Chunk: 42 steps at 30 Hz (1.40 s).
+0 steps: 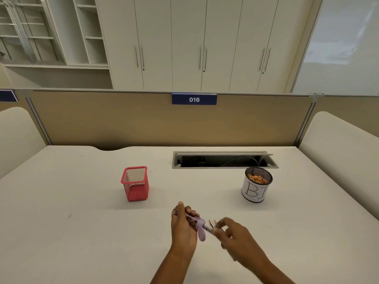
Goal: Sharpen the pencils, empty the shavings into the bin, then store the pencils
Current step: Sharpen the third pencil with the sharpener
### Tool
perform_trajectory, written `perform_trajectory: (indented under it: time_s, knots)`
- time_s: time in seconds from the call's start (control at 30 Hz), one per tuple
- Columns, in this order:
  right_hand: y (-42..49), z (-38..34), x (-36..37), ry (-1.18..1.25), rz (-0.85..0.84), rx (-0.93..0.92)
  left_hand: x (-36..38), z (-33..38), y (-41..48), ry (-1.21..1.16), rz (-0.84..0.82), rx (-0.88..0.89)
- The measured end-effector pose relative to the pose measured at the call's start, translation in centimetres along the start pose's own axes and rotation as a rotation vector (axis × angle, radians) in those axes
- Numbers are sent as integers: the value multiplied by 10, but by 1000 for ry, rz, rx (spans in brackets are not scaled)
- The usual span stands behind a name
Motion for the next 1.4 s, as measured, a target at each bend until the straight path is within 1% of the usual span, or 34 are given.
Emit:
perform_trajectory:
  time_s: [0.03, 0.07, 0.13, 0.2, 0.23, 0.3, 0.33, 0.37, 0.4, 0.47, 0.5, 0.53, 0.57, 0.6, 0.63, 0.67, 0.7, 0.77, 0.83, 0.87, 0.9, 0.93, 1.0, 1.03, 1.07, 1.1, 1.17, 1.2, 1.27, 1.33, 1.4]
  knots:
    - [0, -17, -2, -258, 64, -205, 0, -1, 2, -33, -1, -9]
    - [-3, -24, 1, -475, 90, -323, -2, -2, 4, -63, -1, -17]
    - [-7, -34, 2, -735, 238, -500, -2, -3, 4, -95, 9, -21]
    - [-13, -44, 6, -870, 348, -660, -6, -4, 6, -100, 28, -15]
    - [-13, -45, 8, -875, 343, -696, -7, -6, 8, -95, 27, -29]
    - [-10, -42, 10, -850, 304, -662, -5, -9, 8, -63, 13, -70]
    - [-7, -36, 9, -780, 257, -573, -3, -9, 7, -27, 9, -63]
    - [-2, -27, 8, -636, 193, -433, 0, -6, 6, 18, 5, -30]
    - [3, -17, 7, -410, 124, -265, 4, -1, 3, 57, -5, 13]
    - [6, 18, 18, 203, -73, 150, 14, 4, -2, 120, -33, 71]
    - [-2, 29, 31, 510, -200, 356, 17, 4, -3, 140, -55, 70]
    - [-11, 28, 43, 769, -312, 516, 20, 2, -4, 150, -84, 52]
    - [-18, 24, 51, 943, -383, 605, 21, 0, -4, 157, -108, 28]
    - [-21, 19, 52, 1035, -420, 636, 22, -1, -3, 160, -119, 9]
    - [-22, 18, 50, 1048, -420, 628, 20, -3, -2, 153, -120, -7]
    - [-21, 18, 46, 987, -398, 591, 18, -5, 0, 145, -111, -20]
    - [-18, 19, 40, 845, -363, 523, 15, -6, 1, 132, -98, -27]
    - [-6, 15, 20, 443, -218, 301, 10, -8, 5, 78, -70, -45]
    - [-1, -3, -5, -33, -11, 19, 4, -11, 8, -4, -43, -71]
    - [-4, -17, -11, -220, 76, -129, 2, -12, 10, -42, -37, -84]
    - [-7, -25, -13, -437, 122, -217, 0, -13, 11, -71, -38, -92]
    - [-8, -25, -9, -632, 123, -274, -1, -13, 12, -84, -38, -98]
    - [-17, -33, 0, -827, 228, -481, -3, -12, 10, -78, -32, -91]
    - [-18, -37, 2, -862, 270, -571, -4, -12, 9, -77, -26, -81]
    - [-17, -38, 1, -856, 294, -617, -3, -11, 7, -78, -25, -72]
    - [-13, -31, 4, -852, 282, -639, -2, -11, 7, -76, -24, -64]
    - [-12, -30, 6, -822, 239, -577, 0, -9, 6, -54, -26, -49]
    - [-11, -29, 6, -761, 201, -501, 2, -7, 6, -36, -33, -39]
    - [-1, -21, 0, -528, 178, -325, 7, -2, 7, 2, -58, -12]
    - [5, -2, 6, -117, 43, -125, 15, 3, 3, 37, -92, 19]
    - [-1, 3, 9, 188, -23, 37, 22, 5, -2, 84, -115, 35]
Point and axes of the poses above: each hand's wrist, its own y-axis towards the middle knuckle, its own x-axis out of the palm, z = x × y, the point moved 9 cm from there along y, towards the middle knuckle, and after that the axes turned 6 degrees about -x, right-handed, at the moved point
